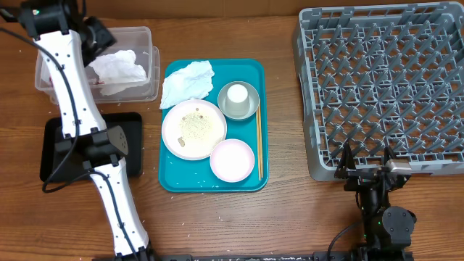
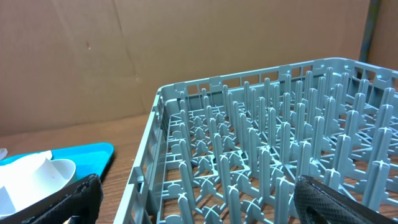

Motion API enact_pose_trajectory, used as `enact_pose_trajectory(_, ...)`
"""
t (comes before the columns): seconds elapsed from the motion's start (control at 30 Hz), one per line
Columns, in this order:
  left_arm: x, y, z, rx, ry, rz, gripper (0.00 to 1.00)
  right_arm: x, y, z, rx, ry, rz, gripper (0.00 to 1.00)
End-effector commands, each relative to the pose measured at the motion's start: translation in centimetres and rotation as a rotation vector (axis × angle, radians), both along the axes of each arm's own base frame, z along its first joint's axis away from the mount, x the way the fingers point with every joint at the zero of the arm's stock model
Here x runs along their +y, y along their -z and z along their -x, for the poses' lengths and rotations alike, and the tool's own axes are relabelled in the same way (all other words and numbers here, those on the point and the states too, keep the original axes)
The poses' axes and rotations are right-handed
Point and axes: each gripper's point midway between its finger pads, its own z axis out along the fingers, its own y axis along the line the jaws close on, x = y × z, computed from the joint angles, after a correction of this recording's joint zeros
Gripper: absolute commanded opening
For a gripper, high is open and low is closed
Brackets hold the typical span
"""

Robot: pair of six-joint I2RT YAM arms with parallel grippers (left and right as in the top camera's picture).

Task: Sort waste into correct bins and load items into the dishwasher
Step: 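Reach the left gripper back to the remaining napkin on the tray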

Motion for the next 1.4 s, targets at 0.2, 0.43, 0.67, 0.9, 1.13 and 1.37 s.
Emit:
enact_pose_trajectory(0.2,-14.6,1.9,-0.5,0.017,0.559,0.003,0.63,-0.2,0.2,0.0,-0.002,0.008,0.004,1.00)
enact_pose_trajectory(0.43,-18.9,8.3,-1.2,0.114,0.642,-0.066,0.63,-0.2,0.2,0.0,-0.002,0.008,0.004,1.00)
enact_pose_trajectory(0.67,-21.5,13.4,-1.2,0.153,0.695,-0.073,0.64,-0.2,0.2,0.0,-0.002,0.008,0.004,1.00)
enact_pose_trajectory(0.9,-21.3,17.0,-0.4,0.209,0.690,-0.066,0.61,-0.2,0.2,0.0,-0.002,0.008,0.004,1.00)
enact_pose_trajectory(1.13,-20.5,19.2,0.7,0.270,0.682,-0.091,0.45,-0.2,0.2,0.0,-0.002,0.008,0.004,1.00)
enact_pose_trajectory(1.37,-20.5,16.5,-0.2,0.226,0.655,-0.101,0.04,-0.2,0.2,0.0,-0.002,0.008,0.004,1.00)
